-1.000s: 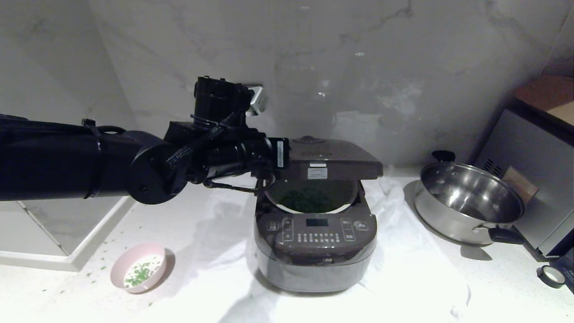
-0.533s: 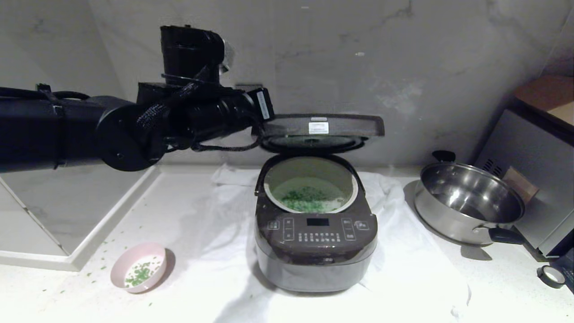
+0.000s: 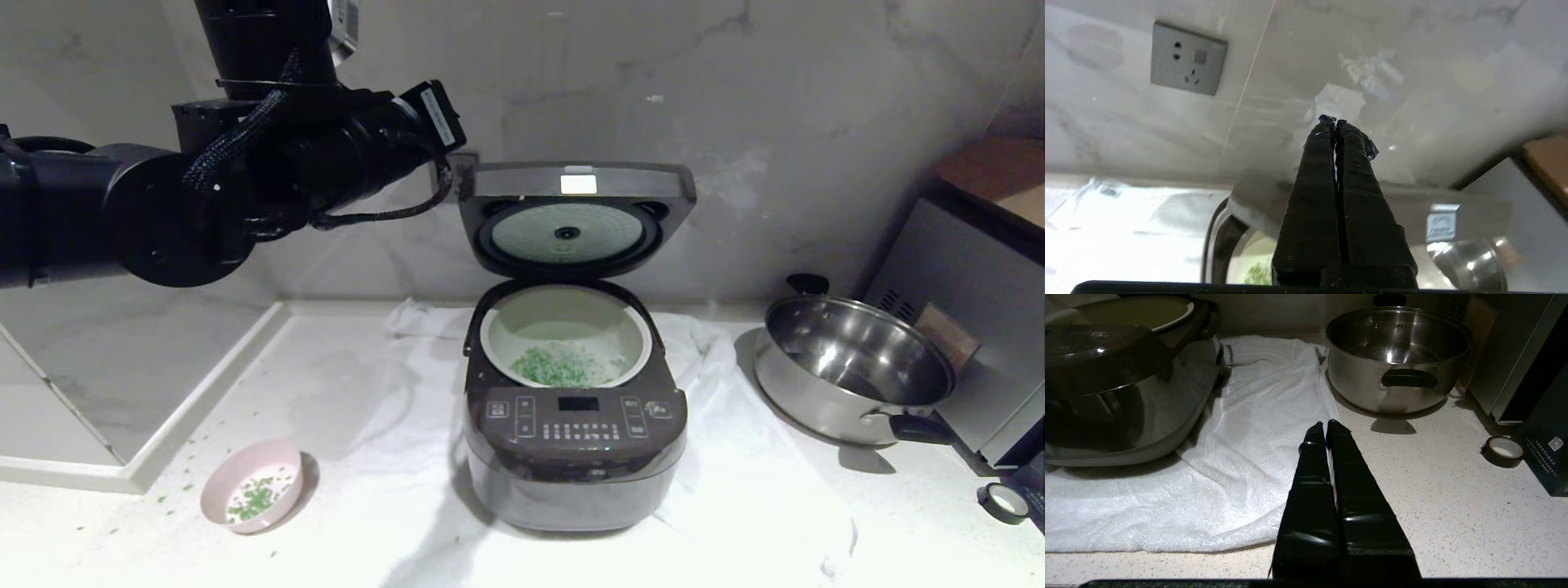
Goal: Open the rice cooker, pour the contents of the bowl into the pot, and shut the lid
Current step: Open the rice cooker, then turn on the tap
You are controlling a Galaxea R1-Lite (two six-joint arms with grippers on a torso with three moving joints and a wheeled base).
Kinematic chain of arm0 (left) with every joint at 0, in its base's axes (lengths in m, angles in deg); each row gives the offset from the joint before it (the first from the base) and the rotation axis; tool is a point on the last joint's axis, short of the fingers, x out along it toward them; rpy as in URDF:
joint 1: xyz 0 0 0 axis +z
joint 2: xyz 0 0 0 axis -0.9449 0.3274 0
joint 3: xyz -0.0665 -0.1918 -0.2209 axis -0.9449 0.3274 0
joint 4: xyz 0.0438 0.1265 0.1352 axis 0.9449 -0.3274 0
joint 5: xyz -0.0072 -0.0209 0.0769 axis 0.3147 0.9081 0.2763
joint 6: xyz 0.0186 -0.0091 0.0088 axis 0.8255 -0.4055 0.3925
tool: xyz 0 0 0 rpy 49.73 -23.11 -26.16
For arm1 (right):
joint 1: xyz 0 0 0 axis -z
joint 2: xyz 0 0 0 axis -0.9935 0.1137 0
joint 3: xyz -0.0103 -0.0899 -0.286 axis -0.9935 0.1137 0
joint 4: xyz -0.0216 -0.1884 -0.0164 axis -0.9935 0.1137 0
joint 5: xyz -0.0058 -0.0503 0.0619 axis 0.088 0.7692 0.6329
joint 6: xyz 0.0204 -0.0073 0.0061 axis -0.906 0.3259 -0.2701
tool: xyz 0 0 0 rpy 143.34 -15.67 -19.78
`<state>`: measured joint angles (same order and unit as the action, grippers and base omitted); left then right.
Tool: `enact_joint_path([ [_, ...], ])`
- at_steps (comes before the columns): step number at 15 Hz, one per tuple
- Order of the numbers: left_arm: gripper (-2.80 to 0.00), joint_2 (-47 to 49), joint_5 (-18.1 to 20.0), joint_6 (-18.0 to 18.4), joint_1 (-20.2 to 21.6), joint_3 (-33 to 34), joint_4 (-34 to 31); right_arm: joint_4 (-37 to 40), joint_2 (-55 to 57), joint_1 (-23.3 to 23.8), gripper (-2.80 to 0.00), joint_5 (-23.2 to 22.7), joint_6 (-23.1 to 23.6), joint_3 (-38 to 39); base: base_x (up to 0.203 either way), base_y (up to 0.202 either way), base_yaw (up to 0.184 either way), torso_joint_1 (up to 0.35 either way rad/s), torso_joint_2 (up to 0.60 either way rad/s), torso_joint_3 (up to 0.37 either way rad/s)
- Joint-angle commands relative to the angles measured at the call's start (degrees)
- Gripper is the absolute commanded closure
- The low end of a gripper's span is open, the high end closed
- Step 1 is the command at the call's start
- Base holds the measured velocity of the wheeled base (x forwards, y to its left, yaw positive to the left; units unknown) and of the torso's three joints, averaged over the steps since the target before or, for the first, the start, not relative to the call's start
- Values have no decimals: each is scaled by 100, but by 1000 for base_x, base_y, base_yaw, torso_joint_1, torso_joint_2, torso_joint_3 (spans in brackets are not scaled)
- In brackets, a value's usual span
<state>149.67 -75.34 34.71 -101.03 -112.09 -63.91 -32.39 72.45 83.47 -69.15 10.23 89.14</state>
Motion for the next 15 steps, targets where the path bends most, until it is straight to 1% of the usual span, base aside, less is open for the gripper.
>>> enact_joint_path([
  [1, 0, -260, -1, -24, 222, 114, 12, -1, 0, 0, 0, 0, -1, 18, 0, 0, 0, 0, 0, 0],
  [2, 0, -395, 31, -21, 361, 206, -6, -1, 0, 0, 0, 0, -1, 11, 0, 0, 0, 0, 0, 0],
  [3, 0, -562, 159, -13, 520, 445, -13, -1, 0, 0, 0, 0, -1, 9, 0, 0, 0, 0, 0, 0],
  [5, 0, -954, 631, 5, 910, 1154, 12, -1, 0, 0, 0, 0, -1, 9, 0, 0, 0, 0, 0, 0],
  [7, 0, -1384, 1088, 116, 1383, 1999, 93, -1, 0, 0, 0, 0, -1, 9, 0, 0, 0, 0, 0, 0],
  [8, 0, -1538, 1272, 186, 1585, 2387, 221, -1, 0, 0, 0, 0, -1, 17, 0, 0, 0, 0, 0, 0],
  [10, 0, -1743, 1584, 338, 1924, 3155, 747, -1, 0, 0, 0, 0, -1, 14, 0, 0, 0, 0, 0, 0],
  [13, 0, -1811, 1741, 559, 2196, 4075, 1428, -1, 0, 0, 0, -2, -1, 11, 0, 0, 0, 0, 0, 0],
  [14, 0, -1819, 1754, 637, 2275, 4283, 1554, -1, 0, 0, 0, 0, -1, 12, 0, 0, 0, 0, 0, 0],
  [15, 0, -1822, 1753, 802, 2362, 4433, 1616, -1, 0, 0, 0, 0, -1, 9, 0, 0, 0, 0, 0, 0],
])
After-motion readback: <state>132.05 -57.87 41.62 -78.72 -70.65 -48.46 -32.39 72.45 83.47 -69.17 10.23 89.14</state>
